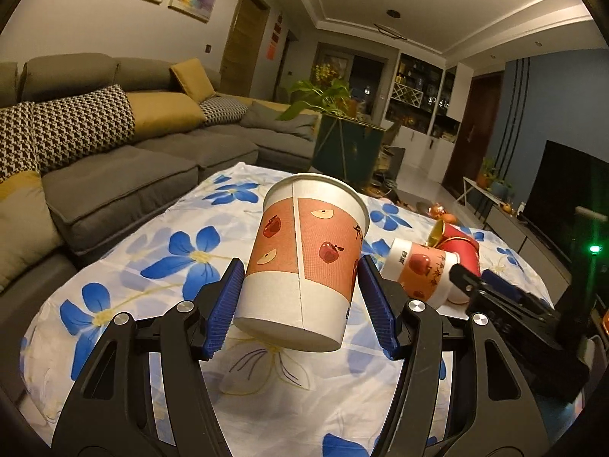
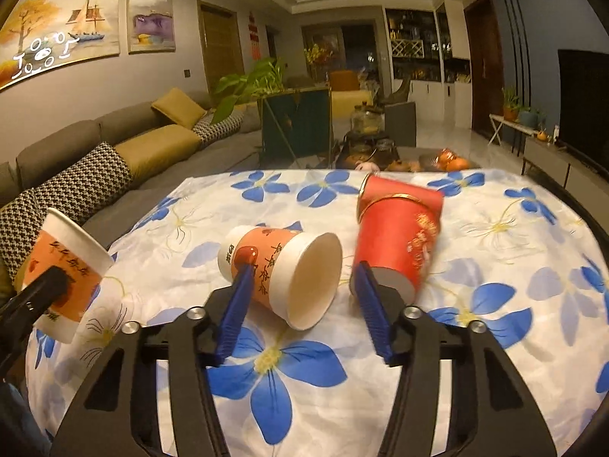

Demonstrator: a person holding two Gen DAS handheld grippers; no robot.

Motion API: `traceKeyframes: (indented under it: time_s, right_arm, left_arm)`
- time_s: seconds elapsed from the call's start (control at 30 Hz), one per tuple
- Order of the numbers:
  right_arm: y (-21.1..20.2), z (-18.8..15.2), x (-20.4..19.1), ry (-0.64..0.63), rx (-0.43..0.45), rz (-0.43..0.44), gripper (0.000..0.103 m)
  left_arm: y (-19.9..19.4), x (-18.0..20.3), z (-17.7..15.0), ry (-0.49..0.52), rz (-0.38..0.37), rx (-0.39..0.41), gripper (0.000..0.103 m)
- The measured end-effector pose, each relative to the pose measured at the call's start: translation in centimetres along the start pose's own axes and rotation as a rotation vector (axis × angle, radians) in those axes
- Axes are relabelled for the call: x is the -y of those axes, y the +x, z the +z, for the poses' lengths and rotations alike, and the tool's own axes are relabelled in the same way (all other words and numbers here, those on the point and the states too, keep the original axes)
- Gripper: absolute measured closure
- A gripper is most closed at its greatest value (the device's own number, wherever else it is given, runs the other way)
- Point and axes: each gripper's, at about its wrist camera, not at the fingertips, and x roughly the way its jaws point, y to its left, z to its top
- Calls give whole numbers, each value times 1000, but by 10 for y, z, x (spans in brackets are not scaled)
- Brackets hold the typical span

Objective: Collect trash
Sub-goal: 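Grasp the orange-printed paper cup with the right tool while the left tool holds its cup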

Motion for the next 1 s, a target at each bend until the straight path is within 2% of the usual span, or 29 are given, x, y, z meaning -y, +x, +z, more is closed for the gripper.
traceKeyframes:
  time_s: [0.13, 0.2, 0.37, 0.73, 1.0]
  right_arm:
    - [9, 1, 0, 6, -39, 39, 66]
    - [11, 0, -4, -13, -56, 67, 81]
    - [3, 0, -12, -54, -38, 105, 99]
    - [-70, -5, -11, -95, 70, 129, 99]
    - [-125, -13, 8, -82, 120, 106, 99]
  left_arm:
    - [1, -4, 1, -7, 4, -2, 43]
    - [2, -3, 1, -4, 5, -3, 43]
    - [3, -2, -1, -1, 8, -7, 43]
    - [-9, 15, -3, 26, 0, 5, 42]
    - [-26, 39, -10, 52, -51, 10, 42]
